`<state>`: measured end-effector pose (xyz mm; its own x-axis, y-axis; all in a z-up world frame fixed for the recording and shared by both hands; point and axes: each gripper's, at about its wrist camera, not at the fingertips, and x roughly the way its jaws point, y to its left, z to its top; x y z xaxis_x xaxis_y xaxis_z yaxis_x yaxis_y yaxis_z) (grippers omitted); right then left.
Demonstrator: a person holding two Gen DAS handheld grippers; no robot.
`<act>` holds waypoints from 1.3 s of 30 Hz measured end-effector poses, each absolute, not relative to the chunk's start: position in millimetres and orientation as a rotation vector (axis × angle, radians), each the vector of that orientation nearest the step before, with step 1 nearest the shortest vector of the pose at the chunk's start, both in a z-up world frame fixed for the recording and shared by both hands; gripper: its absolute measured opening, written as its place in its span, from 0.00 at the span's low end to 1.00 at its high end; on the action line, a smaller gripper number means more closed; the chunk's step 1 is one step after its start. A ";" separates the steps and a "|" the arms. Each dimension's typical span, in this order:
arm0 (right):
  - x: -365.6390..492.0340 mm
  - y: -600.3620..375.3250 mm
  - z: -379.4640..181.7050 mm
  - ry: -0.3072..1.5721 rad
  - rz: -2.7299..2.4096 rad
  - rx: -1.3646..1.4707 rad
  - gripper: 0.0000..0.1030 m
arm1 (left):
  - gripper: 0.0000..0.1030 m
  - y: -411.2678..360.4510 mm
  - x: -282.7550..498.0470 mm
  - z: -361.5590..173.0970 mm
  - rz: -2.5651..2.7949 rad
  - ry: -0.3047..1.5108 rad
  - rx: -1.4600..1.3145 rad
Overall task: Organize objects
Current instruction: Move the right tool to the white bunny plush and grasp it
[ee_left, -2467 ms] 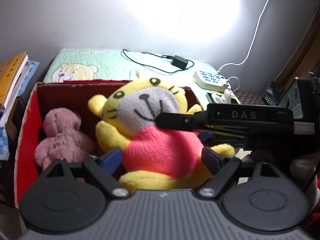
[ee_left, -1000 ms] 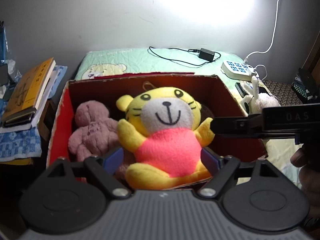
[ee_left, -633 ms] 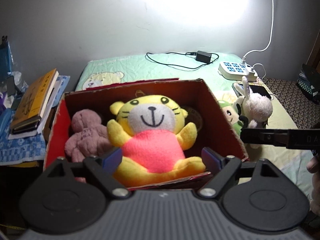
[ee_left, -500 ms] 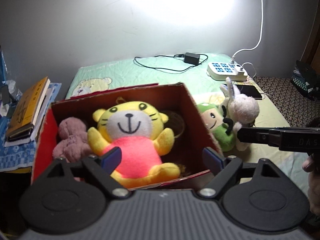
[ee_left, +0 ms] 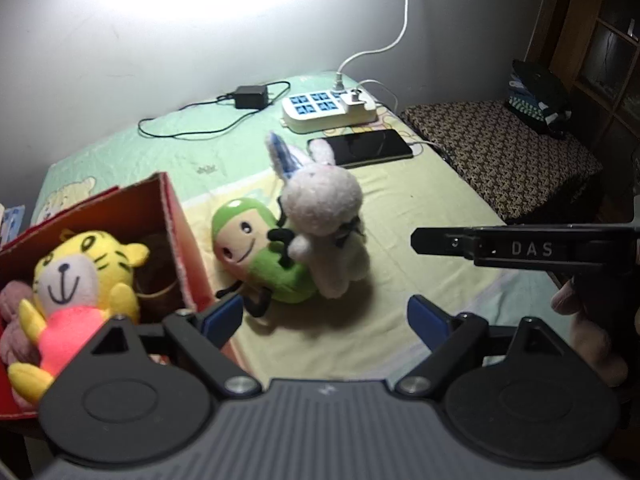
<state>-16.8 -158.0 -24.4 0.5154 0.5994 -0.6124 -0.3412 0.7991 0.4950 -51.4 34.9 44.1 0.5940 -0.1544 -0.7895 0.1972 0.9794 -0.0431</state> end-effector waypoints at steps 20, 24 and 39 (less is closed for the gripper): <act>14.8 -199.6 -48.7 0.960 0.531 0.379 0.43 | 0.82 -19.1 11.3 -21.1 -0.115 1.165 0.058; 23.1 -193.6 -51.8 0.976 0.556 0.383 0.43 | 0.82 -16.6 16.5 -22.1 -0.097 1.168 0.057; 50.0 -174.5 -62.0 1.019 0.629 0.404 0.43 | 0.82 -2.4 29.1 -27.8 -0.084 1.185 0.030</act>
